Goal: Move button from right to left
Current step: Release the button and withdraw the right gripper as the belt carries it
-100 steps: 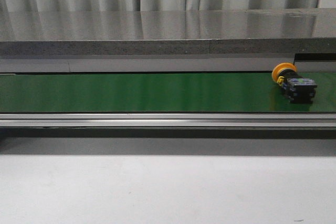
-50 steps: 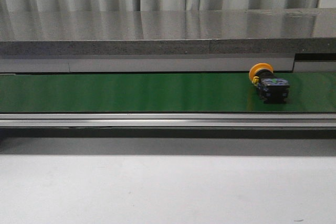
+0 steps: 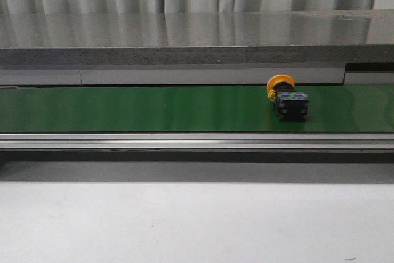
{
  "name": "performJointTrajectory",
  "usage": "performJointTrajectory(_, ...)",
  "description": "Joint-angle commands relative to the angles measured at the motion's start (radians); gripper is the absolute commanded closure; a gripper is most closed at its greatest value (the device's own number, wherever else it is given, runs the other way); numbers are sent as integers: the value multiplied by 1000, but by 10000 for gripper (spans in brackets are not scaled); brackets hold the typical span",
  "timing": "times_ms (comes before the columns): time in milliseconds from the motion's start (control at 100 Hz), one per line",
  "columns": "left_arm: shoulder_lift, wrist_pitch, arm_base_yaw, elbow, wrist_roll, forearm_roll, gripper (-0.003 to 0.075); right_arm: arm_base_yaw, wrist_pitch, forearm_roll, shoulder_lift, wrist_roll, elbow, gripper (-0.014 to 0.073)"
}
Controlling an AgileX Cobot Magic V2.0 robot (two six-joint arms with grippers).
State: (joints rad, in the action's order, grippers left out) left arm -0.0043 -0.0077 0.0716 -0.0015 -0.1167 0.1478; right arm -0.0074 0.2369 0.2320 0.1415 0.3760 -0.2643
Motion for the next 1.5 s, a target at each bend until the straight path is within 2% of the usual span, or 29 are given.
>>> performJointTrajectory(0,-36,-82,8,41,-7,-2,715,-1,-87,8,9,8,-25,662)
performJointTrajectory(550,-36,-90,8,36,-7,6,715,-1,-87,8,9,7,-25,662)
performJointTrajectory(750,-8,-58,8,-51,-7,-2,715,-1,-87,8,9,7,-25,662)
performJointTrajectory(1000,182,163,8,-297,-7,-28,715,-1,-87,8,9,7,-25,662)
performJointTrajectory(1290,574,465,8,-636,-7,-41,715,-1,-87,8,9,7,-25,662)
performJointTrajectory(1490,812,600,8,-834,-7,-60,715,-1,-87,8,9,7,-25,662)
